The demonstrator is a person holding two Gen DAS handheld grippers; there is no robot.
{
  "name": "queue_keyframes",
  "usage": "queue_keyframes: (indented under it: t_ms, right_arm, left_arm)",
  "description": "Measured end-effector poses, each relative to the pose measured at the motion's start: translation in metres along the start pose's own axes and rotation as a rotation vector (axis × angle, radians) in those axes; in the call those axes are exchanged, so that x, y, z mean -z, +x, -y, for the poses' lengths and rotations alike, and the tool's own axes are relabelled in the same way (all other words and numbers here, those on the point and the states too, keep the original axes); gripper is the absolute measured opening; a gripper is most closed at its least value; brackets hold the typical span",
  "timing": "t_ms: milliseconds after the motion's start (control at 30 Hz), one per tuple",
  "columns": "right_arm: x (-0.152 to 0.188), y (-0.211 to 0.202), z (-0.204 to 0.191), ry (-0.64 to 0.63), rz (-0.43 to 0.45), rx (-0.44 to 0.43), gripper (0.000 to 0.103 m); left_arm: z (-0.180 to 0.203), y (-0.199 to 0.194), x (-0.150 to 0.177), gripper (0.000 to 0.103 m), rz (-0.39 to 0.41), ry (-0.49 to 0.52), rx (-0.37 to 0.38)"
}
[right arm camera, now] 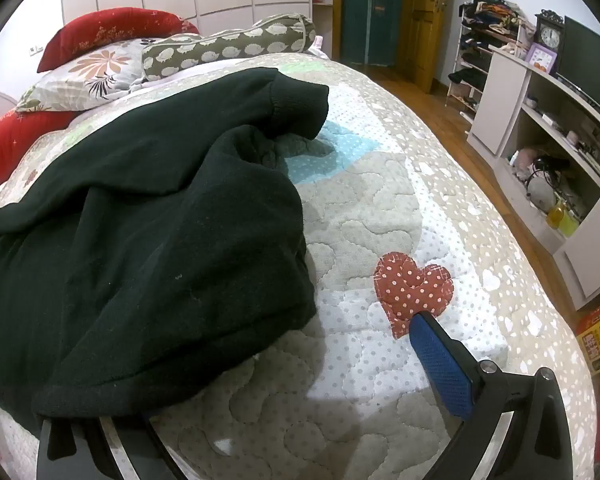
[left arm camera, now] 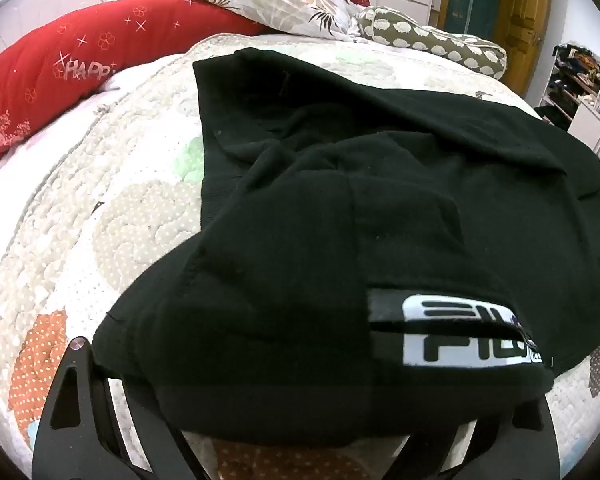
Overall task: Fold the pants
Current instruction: 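Approach the black pants' logo waistband with the left gripper open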
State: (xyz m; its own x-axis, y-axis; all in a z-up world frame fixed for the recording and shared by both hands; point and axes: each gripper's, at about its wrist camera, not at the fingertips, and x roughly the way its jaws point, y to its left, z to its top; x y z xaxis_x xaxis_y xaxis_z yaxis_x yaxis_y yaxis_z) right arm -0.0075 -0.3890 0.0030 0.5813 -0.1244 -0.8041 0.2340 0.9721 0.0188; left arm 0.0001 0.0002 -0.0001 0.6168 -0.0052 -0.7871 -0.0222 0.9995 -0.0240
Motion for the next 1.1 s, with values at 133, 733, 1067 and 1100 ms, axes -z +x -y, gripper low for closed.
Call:
queue_keyframes:
  t_ms: [133, 733, 1067, 1100]
  right_arm:
    - [0.000, 0.000, 0.000, 0.000, 0.000, -0.001, 0.103]
    - [-0.003, 0.002, -0.006, -0.019, -0.009, 0.025, 0.103]
    - [-0.002, -0.006, 0.003, -0.019, -0.020, -0.055, 0.103]
    - [0.000, -0.009, 0.004, -0.017, -0.020, -0.067, 0.103]
  left_arm:
    - [0.000, 0.000, 0.000, 0.088, 0.002, 0.002, -0.002]
    - [-0.014, -0.039, -0.001, 0.088, 0.010, -0.055, 0.002]
    - [-0.010, -0.064, -0.006, 0.088, 0.053, -0.061, -0.011]
    - [-0.010, -0.066, -0.006, 0.088, 0.053, -0.062, -0.010]
